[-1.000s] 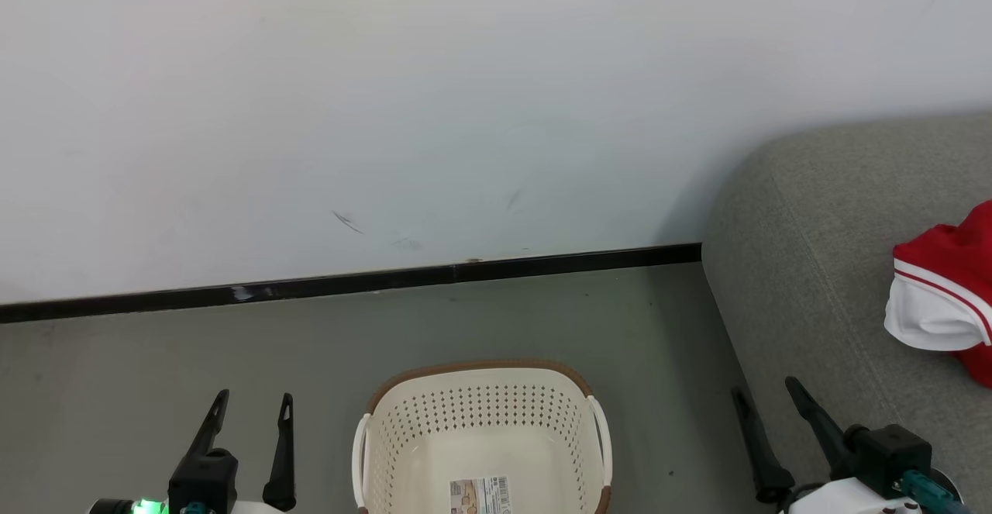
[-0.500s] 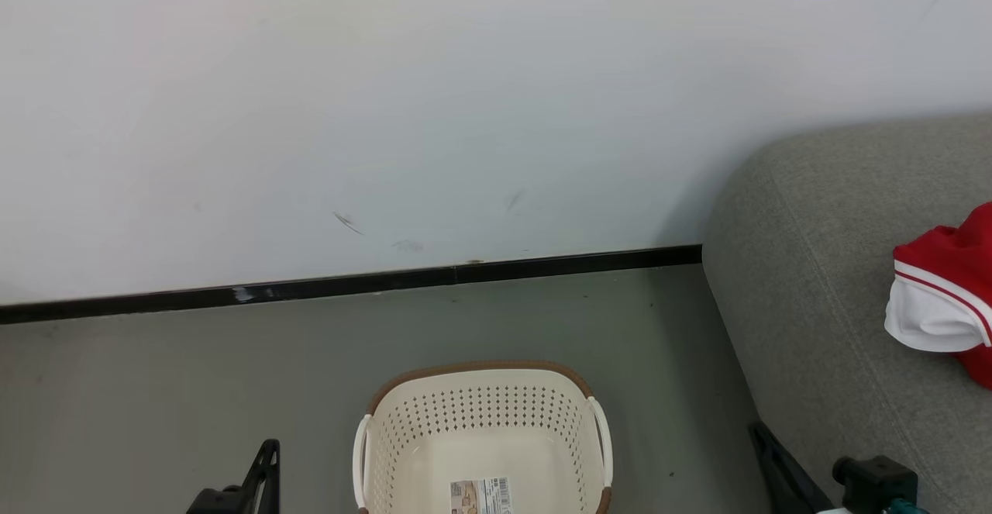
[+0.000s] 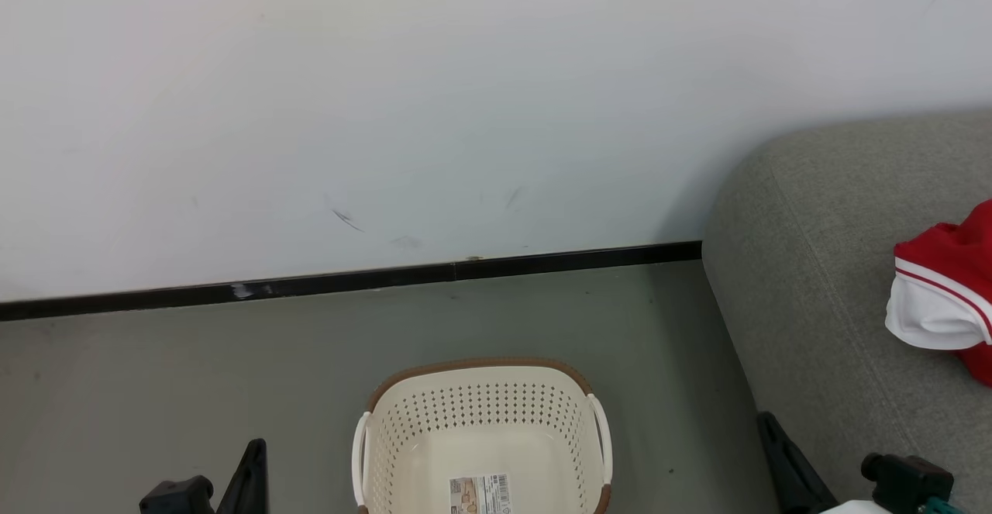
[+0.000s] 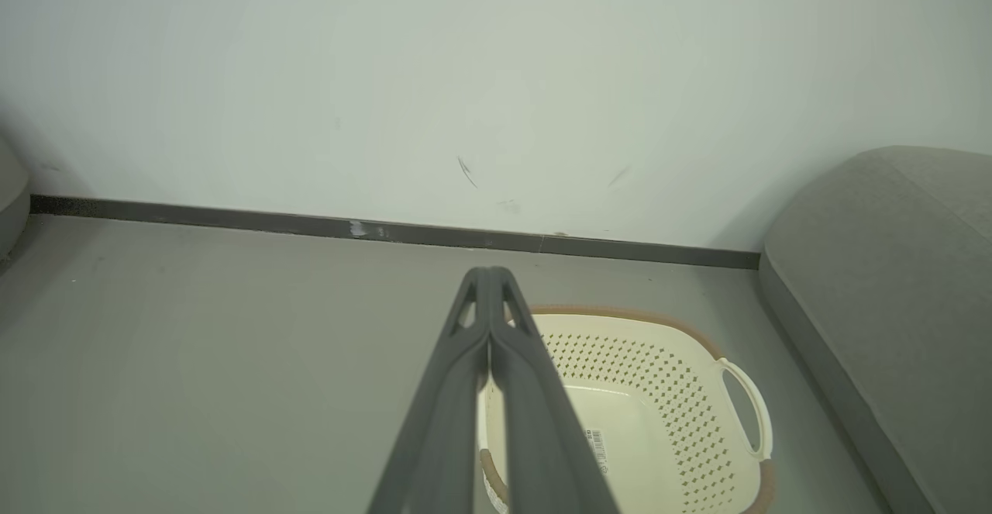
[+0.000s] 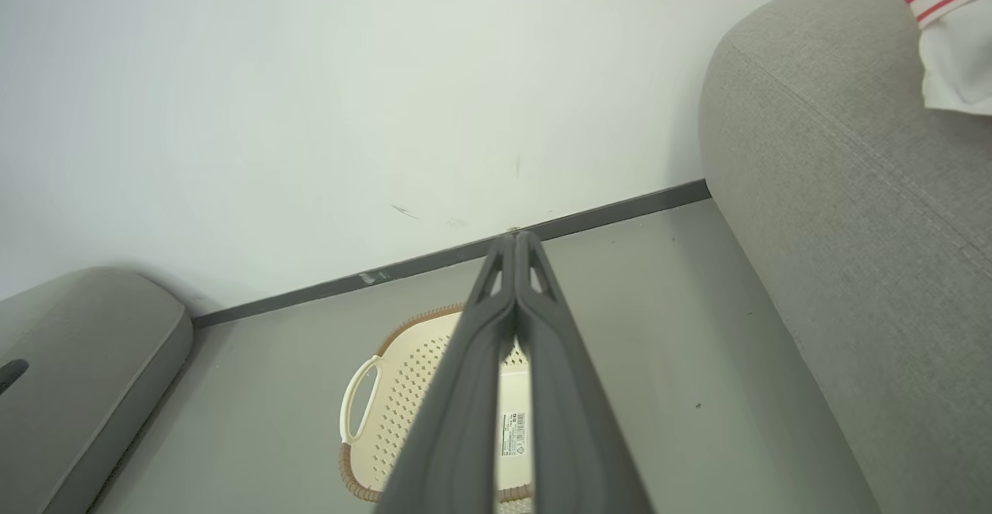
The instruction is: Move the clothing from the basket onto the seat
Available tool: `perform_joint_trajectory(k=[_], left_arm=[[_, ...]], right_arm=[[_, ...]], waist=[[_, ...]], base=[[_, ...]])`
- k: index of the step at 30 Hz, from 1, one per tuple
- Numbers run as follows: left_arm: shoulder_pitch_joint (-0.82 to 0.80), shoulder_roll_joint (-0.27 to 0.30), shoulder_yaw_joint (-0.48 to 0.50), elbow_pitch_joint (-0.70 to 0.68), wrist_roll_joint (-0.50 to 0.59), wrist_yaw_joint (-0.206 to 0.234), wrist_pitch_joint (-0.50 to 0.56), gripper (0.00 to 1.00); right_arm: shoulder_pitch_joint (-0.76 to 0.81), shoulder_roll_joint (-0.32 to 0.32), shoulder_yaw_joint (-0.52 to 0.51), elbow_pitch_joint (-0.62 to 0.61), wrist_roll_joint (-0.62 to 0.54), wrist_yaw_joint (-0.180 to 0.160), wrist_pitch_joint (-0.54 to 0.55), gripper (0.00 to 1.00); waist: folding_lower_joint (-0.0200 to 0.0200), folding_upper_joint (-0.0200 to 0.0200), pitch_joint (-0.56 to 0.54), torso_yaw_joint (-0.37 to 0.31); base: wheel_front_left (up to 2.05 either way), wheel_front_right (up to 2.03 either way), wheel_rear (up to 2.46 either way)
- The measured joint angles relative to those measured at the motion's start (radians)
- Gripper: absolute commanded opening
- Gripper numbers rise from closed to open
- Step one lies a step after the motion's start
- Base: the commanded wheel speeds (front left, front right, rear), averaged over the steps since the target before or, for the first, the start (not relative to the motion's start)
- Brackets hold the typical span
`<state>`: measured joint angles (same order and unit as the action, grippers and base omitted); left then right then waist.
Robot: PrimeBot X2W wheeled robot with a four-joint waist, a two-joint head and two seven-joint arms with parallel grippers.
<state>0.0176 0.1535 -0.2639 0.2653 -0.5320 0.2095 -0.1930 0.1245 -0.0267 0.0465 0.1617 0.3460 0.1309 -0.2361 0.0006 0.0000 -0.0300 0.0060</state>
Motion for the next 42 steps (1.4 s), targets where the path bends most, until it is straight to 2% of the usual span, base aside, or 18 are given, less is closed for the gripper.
perform_joint_trajectory(k=[4, 19, 26, 31, 42], left_arm=[[0.0, -0.003, 0.012, -0.003, -0.041, -0.011, 0.009, 0.0], [-0.001, -0.027, 0.077, -0.012, -0.245, -0.073, 0.069, 0.0], [-0.003, -0.035, 0.104, -0.016, -0.336, -0.099, 0.097, 0.0], [-0.006, -0.041, 0.124, -0.016, -0.403, -0.117, 0.113, 0.0], [-0.012, -0.057, 0.167, -0.016, -0.546, -0.161, 0.15, 0.0]], right_arm=[[-0.001, 0.0, -0.01, 0.001, 0.06, 0.0, 0.016, 0.0], [-0.012, -0.016, -0.029, 0.007, 0.318, 0.0, 0.068, 0.0], [-0.032, -0.025, -0.033, 0.014, 0.433, 0.0, 0.093, 0.0], [-0.035, -0.034, -0.035, 0.021, 0.515, 0.0, 0.106, 0.0], [-0.072, -0.045, -0.039, 0.041, 0.694, 0.0, 0.14, 0.0]], waist=[[0.0012, 0.0, 0.001, 0.0], [0.0147, 0.0, -0.004, 0.0], [0.0168, 0.0, -0.006, -0.001], [0.016, 0.0, -0.006, -0.001], [0.0067, 0.0, 0.005, -0.002]], base=[[0.0, 0.0, 0.0], [0.0, 0.0, 0.0], [0.0, 0.0, 0.0], [0.0, 0.0, 0.0], [0.0, 0.0, 0.0]])
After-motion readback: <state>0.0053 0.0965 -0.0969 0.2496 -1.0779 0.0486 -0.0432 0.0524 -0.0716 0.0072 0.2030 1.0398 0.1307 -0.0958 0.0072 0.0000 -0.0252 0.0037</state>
